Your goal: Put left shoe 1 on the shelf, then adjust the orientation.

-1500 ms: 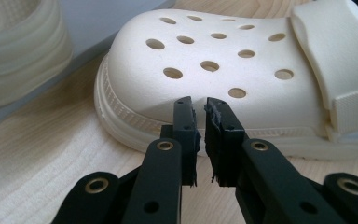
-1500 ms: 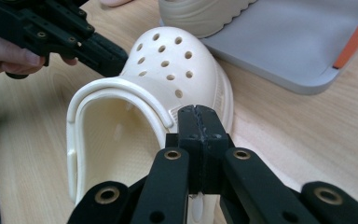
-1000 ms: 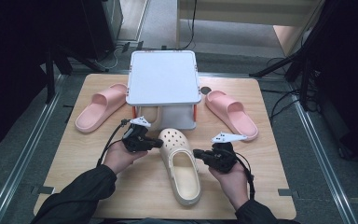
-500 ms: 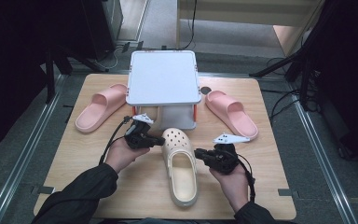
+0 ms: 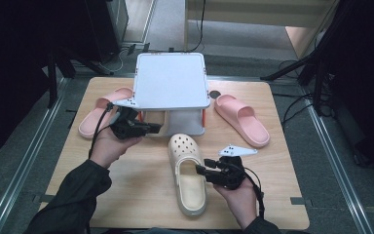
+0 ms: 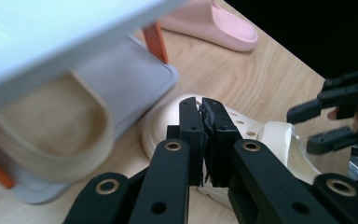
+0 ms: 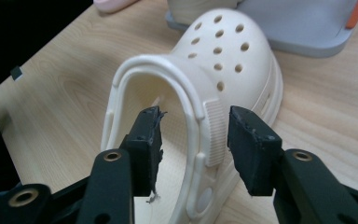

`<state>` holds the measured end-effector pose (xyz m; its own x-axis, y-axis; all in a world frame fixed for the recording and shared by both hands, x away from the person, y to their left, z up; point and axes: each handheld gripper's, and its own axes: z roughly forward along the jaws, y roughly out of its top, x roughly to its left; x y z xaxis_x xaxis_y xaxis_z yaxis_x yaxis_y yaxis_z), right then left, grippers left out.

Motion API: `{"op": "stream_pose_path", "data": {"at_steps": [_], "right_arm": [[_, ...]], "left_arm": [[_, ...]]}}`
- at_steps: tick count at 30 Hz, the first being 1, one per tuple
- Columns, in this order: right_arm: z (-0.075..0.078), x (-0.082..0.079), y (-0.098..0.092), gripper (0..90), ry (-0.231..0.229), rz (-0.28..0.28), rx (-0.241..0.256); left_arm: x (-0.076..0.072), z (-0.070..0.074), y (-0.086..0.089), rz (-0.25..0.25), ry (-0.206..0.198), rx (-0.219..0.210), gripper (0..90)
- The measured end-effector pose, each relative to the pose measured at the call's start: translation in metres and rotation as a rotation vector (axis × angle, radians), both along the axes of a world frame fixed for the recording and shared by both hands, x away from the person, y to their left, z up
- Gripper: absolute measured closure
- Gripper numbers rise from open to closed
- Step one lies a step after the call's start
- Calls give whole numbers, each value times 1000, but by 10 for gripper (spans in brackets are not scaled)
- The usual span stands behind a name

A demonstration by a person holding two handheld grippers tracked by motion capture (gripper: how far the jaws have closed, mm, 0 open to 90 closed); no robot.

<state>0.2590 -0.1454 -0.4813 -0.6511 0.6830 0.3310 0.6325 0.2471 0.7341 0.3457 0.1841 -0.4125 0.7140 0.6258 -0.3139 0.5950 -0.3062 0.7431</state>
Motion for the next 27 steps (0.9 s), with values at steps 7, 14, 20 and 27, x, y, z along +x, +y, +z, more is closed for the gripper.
{"op": "stream_pose_path", "data": {"at_steps": [7,14,20,27], "right_arm": [[-9,1,5,537,24,-13,-36],[-17,7,9,548,46,-24,-64],[-22,13,13,556,39,-33,-83],[-22,16,14,600,22,-42,-84]], "left_arm": [[19,24,16,28,-14,-5,862],[44,38,25,60,-1,18,869],[55,36,34,94,18,-8,869],[61,27,40,114,18,21,866]]}}
